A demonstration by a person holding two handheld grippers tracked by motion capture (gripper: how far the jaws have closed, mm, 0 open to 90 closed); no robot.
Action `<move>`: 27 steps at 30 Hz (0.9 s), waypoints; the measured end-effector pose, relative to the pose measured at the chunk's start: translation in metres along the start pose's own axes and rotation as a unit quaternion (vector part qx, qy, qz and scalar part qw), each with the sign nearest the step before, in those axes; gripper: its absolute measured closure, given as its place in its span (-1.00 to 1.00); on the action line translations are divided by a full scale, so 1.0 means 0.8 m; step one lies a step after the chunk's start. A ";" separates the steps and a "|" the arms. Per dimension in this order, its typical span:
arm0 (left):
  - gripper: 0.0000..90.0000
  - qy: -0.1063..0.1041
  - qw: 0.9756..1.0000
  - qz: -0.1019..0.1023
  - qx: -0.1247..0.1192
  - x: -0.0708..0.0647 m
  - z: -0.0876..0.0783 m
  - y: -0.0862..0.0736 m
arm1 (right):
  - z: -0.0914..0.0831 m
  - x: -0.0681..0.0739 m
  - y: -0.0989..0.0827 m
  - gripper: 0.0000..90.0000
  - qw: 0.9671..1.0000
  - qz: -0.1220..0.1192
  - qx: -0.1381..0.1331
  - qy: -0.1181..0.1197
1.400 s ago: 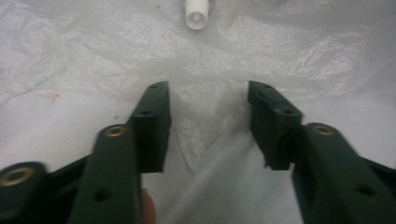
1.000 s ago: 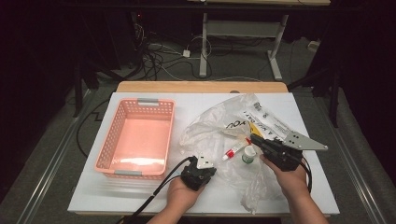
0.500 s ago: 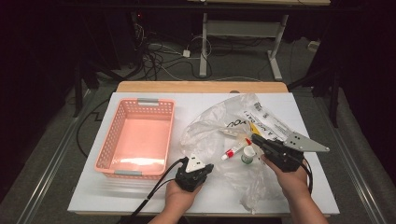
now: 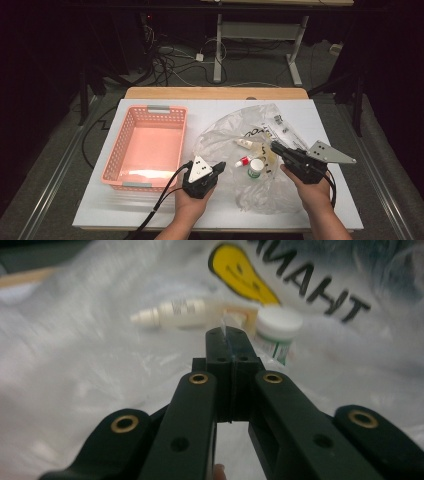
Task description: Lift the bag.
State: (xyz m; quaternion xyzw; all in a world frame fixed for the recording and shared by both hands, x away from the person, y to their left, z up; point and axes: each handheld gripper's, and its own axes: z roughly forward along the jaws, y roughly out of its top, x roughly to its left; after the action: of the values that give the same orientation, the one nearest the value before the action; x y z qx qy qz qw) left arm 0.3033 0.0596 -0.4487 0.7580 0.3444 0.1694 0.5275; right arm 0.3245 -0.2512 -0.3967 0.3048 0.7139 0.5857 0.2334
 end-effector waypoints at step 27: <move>0.97 0.012 0.993 0.055 -0.099 0.007 -0.023 0.112 | 0.014 0.002 0.046 1.00 0.997 -0.008 -0.067 -0.035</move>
State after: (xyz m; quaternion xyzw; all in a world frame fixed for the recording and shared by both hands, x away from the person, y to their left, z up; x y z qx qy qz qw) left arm 0.3264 0.0573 -0.3598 0.7178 0.2897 0.2406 0.5856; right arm 0.3369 -0.2376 -0.3629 0.3031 0.6669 0.6192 0.2827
